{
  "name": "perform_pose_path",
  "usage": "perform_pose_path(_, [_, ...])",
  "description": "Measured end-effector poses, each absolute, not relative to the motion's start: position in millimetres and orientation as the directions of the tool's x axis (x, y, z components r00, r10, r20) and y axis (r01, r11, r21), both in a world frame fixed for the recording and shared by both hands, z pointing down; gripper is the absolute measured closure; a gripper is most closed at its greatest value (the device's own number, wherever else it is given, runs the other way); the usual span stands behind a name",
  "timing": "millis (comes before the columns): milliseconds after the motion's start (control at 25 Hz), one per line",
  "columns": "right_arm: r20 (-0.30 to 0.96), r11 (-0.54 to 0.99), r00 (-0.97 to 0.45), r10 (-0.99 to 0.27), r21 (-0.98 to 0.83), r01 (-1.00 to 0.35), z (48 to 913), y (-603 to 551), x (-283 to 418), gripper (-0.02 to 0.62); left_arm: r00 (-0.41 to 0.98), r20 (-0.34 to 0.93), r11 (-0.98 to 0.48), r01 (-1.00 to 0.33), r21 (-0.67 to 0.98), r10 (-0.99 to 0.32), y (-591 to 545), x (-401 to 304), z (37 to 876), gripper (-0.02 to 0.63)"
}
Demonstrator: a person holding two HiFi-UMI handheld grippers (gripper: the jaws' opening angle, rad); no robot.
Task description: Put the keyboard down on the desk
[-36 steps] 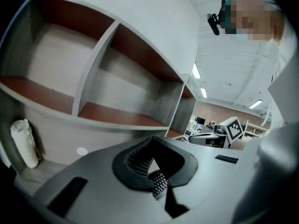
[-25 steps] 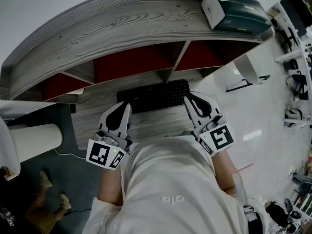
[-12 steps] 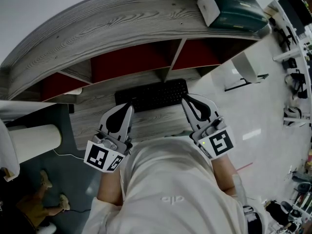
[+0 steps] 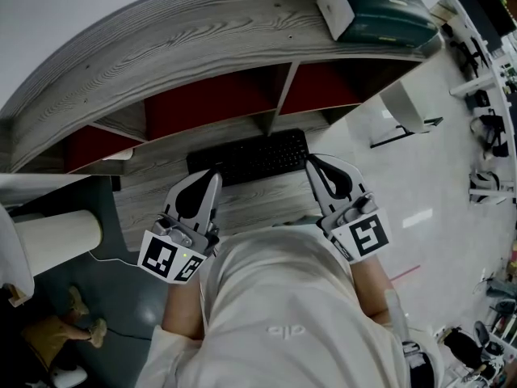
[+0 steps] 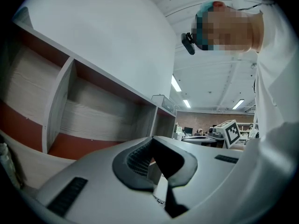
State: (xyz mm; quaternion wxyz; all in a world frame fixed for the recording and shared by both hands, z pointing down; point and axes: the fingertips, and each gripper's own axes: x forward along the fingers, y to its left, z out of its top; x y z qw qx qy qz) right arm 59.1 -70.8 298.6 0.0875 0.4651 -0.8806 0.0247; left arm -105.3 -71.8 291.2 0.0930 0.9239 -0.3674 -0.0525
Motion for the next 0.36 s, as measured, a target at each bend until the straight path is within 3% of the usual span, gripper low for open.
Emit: perform_pose_path(360, [0.192, 0.55, -0.534, -0.824, 0.041, -0.834, 303.8, -73.0, 63.6, 0.566, 0.729, -0.02, -0.715, -0.666, 0.211, -0.684, -75.7, -103.4, 296.8, 0.591])
